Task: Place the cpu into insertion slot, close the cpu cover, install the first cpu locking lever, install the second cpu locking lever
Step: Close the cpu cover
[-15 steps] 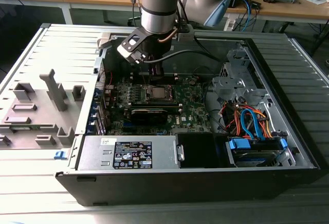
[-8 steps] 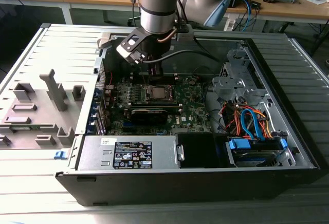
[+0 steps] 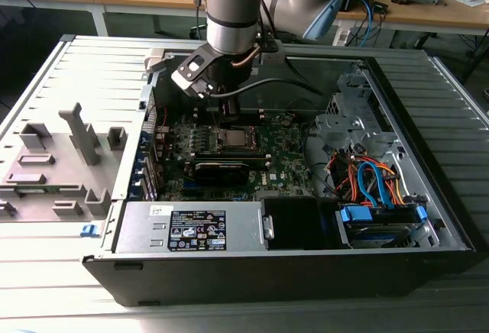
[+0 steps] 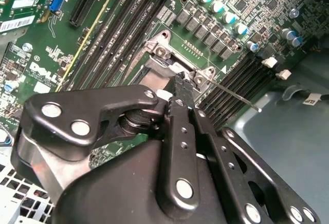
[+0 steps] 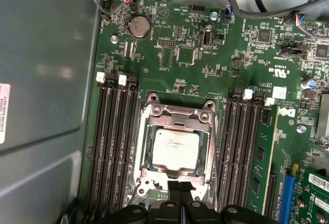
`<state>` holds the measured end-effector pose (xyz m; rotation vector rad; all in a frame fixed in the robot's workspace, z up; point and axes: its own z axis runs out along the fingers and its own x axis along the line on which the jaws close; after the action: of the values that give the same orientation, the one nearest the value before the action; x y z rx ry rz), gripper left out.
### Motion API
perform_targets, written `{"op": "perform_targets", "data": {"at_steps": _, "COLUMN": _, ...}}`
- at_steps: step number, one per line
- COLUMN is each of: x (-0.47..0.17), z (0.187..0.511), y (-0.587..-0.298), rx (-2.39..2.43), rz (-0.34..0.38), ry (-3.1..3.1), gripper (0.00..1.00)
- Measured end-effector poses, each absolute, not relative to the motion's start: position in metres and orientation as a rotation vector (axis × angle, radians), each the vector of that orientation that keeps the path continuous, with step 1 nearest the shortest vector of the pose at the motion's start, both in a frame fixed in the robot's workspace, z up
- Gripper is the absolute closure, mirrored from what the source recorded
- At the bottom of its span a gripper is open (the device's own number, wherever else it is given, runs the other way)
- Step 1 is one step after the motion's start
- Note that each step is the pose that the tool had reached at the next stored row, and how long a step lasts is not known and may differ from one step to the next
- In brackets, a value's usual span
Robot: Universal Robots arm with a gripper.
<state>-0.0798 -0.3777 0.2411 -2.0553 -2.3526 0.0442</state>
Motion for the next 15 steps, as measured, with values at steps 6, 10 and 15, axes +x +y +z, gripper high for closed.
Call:
{"op": "perform_targets", "data": {"at_steps": 6, "x": -0.0799, "z": 0.2362, "y": -0.3756, "rx": -2.069, "rz": 0.044, "ry": -2.340, "gripper": 0.89}}
{"op": "perform_targets", "data": {"at_steps": 10, "x": -0.0799, "z": 0.2330, "y": -0.3752, "rx": -2.098, "rz": 0.044, "ry": -2.314, "gripper": 0.89}}
{"op": "perform_targets", "data": {"at_steps": 15, "x": -0.0799, "z": 0.2312, "y": -0.3751, "rx": -2.098, "rz": 0.044, "ry": -2.314, "gripper": 0.89}}
